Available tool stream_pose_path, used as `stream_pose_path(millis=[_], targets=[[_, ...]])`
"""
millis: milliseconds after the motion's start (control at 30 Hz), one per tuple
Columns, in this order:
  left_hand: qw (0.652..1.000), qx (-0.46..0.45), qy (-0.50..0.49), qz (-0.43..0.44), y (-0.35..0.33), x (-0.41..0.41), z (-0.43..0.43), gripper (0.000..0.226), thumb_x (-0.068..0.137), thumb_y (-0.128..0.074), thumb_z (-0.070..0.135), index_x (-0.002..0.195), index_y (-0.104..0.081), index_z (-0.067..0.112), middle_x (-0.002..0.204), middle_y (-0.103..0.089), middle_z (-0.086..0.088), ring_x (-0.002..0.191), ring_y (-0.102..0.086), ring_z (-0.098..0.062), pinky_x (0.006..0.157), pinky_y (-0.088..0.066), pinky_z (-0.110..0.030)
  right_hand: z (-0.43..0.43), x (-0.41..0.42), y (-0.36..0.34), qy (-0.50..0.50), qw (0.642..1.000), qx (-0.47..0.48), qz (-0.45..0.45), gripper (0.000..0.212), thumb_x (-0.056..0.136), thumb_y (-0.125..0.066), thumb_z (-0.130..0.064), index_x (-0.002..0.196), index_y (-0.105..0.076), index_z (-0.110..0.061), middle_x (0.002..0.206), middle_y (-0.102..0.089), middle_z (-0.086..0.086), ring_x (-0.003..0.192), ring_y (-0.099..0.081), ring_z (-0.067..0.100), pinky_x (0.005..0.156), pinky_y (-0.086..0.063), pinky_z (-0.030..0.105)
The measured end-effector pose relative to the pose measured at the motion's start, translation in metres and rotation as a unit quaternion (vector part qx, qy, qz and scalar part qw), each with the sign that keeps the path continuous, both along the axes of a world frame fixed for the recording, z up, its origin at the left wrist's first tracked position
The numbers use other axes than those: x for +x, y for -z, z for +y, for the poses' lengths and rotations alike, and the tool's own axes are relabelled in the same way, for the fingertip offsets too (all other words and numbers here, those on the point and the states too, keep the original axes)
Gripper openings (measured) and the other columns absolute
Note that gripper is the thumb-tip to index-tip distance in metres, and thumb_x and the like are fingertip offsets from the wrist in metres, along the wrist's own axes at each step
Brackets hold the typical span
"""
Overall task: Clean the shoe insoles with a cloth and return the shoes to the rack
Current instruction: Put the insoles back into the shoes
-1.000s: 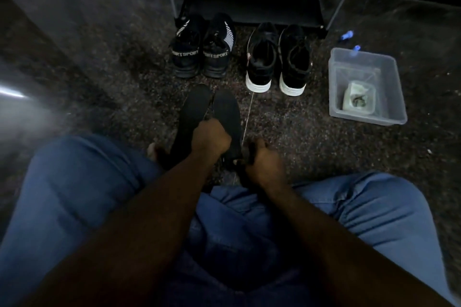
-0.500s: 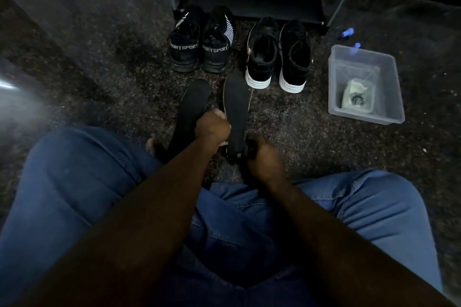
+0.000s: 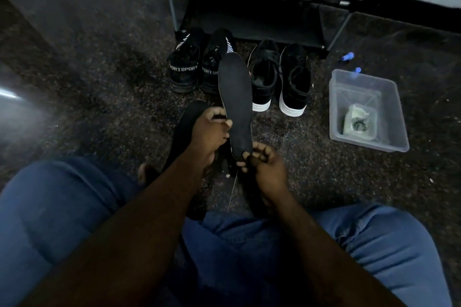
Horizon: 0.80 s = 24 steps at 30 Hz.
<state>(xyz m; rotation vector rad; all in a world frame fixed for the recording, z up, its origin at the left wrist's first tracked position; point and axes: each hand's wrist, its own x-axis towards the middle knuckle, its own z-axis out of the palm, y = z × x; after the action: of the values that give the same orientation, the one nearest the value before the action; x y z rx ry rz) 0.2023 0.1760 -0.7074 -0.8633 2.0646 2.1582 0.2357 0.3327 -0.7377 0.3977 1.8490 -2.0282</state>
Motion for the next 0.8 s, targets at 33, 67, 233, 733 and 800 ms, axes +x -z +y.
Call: stream_pose_path(millis=[33, 67, 233, 733, 800], targets=[[1.000, 0.008, 0.000, 0.012, -0.003, -0.006, -0.001, 0.014, 0.103, -0.058, 0.008, 0.104, -0.062, 0.021, 0.095, -0.068, -0.003, 0.064, -0.053, -0.011, 0.046, -0.044, -0.018, -0.002, -0.004, -0.003, 0.012, 1.000, -0.009, 0.007, 0.020, 0.098, -0.062, 0.005, 0.113, -0.065, -0.008, 0.089, -0.076, 0.014, 0.067, -0.071, 0.019, 0.062, -0.058, 0.028], [1.000, 0.014, 0.002, 0.024, -0.005, -0.010, -0.003, 0.014, 0.102, -0.059, 0.008, 0.106, -0.063, 0.021, 0.096, -0.070, -0.003, 0.066, -0.055, -0.012, 0.047, -0.044, -0.018, -0.004, -0.008, -0.005, 0.024, 0.999, -0.014, 0.017, 0.021, 0.097, -0.062, 0.004, 0.114, -0.064, -0.008, 0.091, -0.077, 0.014, 0.069, -0.072, 0.021, 0.064, -0.059, 0.030], [0.996, 0.052, 0.012, 0.078, -0.028, -0.056, -0.011, 0.017, 0.102, -0.063, 0.015, 0.115, -0.066, 0.026, 0.099, -0.075, -0.002, 0.078, -0.061, -0.018, 0.060, -0.050, -0.025, -0.020, -0.051, -0.028, 0.058, 0.992, -0.028, 0.105, 0.031, 0.096, -0.064, 0.006, 0.116, -0.061, -0.017, 0.087, -0.077, 0.012, 0.071, -0.073, 0.027, 0.065, -0.059, 0.032], [0.996, 0.029, -0.044, 0.074, -0.107, -0.278, -0.069, 0.017, 0.103, -0.059, 0.011, 0.093, -0.064, 0.023, 0.079, -0.066, 0.000, 0.057, -0.053, -0.007, 0.041, -0.041, -0.013, -0.089, -0.280, -0.079, 0.044, 0.957, 0.090, 0.274, 0.041, 0.078, -0.083, -0.033, 0.117, -0.073, -0.026, 0.090, -0.078, 0.002, 0.086, -0.077, 0.023, 0.083, -0.063, 0.045], [0.996, 0.044, -0.042, 0.072, -0.105, -0.288, -0.073, 0.010, 0.104, -0.059, 0.018, 0.098, -0.066, 0.022, 0.085, -0.067, -0.002, 0.059, -0.052, -0.009, 0.043, -0.041, -0.014, -0.096, -0.301, -0.079, 0.027, 0.954, 0.118, 0.276, 0.049, 0.072, -0.082, -0.045, 0.118, -0.072, -0.031, 0.092, -0.078, -0.003, 0.087, -0.076, 0.016, 0.085, -0.063, 0.047]])
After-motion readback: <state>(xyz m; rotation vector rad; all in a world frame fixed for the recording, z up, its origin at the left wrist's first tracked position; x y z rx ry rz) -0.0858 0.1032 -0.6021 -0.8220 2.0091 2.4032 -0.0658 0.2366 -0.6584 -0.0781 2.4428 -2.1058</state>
